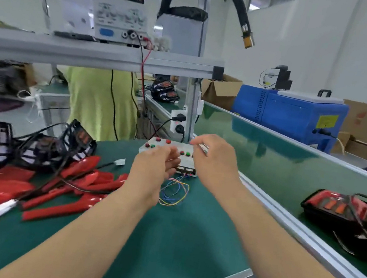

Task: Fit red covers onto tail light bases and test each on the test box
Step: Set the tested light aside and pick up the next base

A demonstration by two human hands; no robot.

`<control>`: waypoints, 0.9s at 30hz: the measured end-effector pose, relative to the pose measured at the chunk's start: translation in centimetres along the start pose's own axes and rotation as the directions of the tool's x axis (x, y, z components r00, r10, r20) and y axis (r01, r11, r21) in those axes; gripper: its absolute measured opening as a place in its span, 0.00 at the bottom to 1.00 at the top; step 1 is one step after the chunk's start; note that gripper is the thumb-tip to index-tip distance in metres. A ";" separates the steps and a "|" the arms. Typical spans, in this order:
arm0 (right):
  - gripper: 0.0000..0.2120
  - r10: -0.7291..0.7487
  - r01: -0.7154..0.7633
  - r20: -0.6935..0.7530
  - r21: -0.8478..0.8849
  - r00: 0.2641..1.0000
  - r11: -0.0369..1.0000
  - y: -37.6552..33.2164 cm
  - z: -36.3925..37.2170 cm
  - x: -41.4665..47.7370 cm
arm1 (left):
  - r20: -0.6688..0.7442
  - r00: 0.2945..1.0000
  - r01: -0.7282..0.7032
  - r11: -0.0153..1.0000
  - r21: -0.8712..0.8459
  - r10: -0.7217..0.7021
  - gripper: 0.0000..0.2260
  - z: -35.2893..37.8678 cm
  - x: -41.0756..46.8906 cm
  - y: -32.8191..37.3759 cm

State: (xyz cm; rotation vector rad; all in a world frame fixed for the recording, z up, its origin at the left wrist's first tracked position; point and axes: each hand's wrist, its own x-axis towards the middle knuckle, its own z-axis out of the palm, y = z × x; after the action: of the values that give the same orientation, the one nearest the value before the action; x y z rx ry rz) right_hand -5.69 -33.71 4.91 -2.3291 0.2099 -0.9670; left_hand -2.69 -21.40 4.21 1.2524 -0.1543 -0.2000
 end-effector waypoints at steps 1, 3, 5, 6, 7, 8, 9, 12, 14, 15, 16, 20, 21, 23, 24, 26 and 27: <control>0.10 -0.006 0.006 0.022 0.013 1.000 1.000 -0.6 1.1 0.2 | -0.022 1.000 -0.011 1.000 -0.009 0.011 0.09 -1.0 0.2 0.2; 0.11 -0.025 0.022 0.066 0.048 0.998 0.999 -1.7 3.3 0.3 | -0.061 0.998 -0.028 1.000 -0.013 0.027 0.08 -3.0 0.6 0.7; 0.11 -0.048 0.039 0.100 0.089 0.994 0.995 -2.8 5.4 0.3 | -0.099 0.994 -0.039 0.999 -0.001 0.039 0.07 -5.0 1.1 1.0; 0.11 -0.055 0.042 0.123 0.106 0.991 0.993 -3.3 6.4 0.3 | -0.117 0.992 -0.042 0.999 0.007 0.042 0.06 -6.0 1.3 1.2; 0.12 -0.061 0.044 0.146 0.116 0.987 0.992 -3.6 7.2 0.2 | -0.133 0.990 -0.039 0.999 0.017 0.041 0.06 -6.8 1.6 1.2; 0.12 -0.072 0.050 0.170 0.127 0.983 0.991 -4.1 8.2 0.2 | -0.155 0.987 -0.037 0.999 0.027 0.041 0.06 -7.9 1.9 1.3; 0.13 -0.081 0.055 0.189 0.137 0.979 0.989 -4.5 9.0 0.1 | -0.175 0.984 -0.037 0.999 0.038 0.043 0.05 -8.8 2.2 1.3; 0.14 -0.103 0.064 0.241 0.161 0.965 0.985 -5.6 11.2 -0.3 | -0.233 0.970 -0.054 0.995 0.084 0.073 0.05 -11.5 3.0 1.1; 0.15 -0.103 0.057 0.269 0.176 0.958 0.983 -6.2 12.5 -0.4 | -0.265 0.960 -0.065 0.992 0.108 0.091 0.04 -13.1 3.5 0.9; 0.15 -0.094 0.039 0.284 0.192 0.954 0.981 -6.4 13.0 -0.5 | -0.281 0.955 -0.069 0.991 0.116 0.099 0.05 -13.9 3.6 0.9; 0.16 -0.082 0.019 0.298 0.210 0.951 0.977 -6.6 13.5 -0.6 | -0.296 0.949 -0.072 0.990 0.123 0.105 0.04 -14.6 3.8 0.8; 0.16 -0.067 -0.022 0.355 0.242 0.932 0.970 -7.1 15.5 -1.1 | -0.354 0.921 -0.092 0.974 0.209 0.163 0.06 -17.4 4.6 0.8; 0.16 -0.065 -0.027 0.370 0.239 0.927 0.971 -7.1 15.9 -1.2 | -0.370 0.912 -0.091 0.968 0.236 0.176 0.07 -18.0 4.8 0.9; 0.17 -0.051 -0.045 0.394 0.232 0.918 0.972 -7.0 16.5 -1.2 | -0.412 0.892 -0.073 0.960 0.271 0.184 0.08 -19.1 5.2 0.9; 0.17 -0.045 -0.054 0.406 0.230 0.913 0.972 -6.9 16.8 -1.2 | -0.431 0.884 -0.063 0.958 0.279 0.183 0.09 -19.6 5.4 0.8; 0.17 -0.036 -0.067 0.426 0.226 0.904 0.972 -6.6 17.3 -1.4 | -0.448 0.876 -0.045 0.956 0.291 0.178 0.12 -20.4 5.8 0.5; 0.17 -0.030 -0.074 0.430 0.223 0.902 0.972 -6.4 17.5 -1.5 | -0.447 0.877 -0.038 0.952 0.304 0.178 0.14 -20.7 5.9 0.3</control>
State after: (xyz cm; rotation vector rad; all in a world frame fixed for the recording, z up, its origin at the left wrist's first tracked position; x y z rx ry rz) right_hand 4.72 -19.77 -1.90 -2.2443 -0.0576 -0.4144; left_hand 7.71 -3.49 -1.78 1.5421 0.1745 0.2388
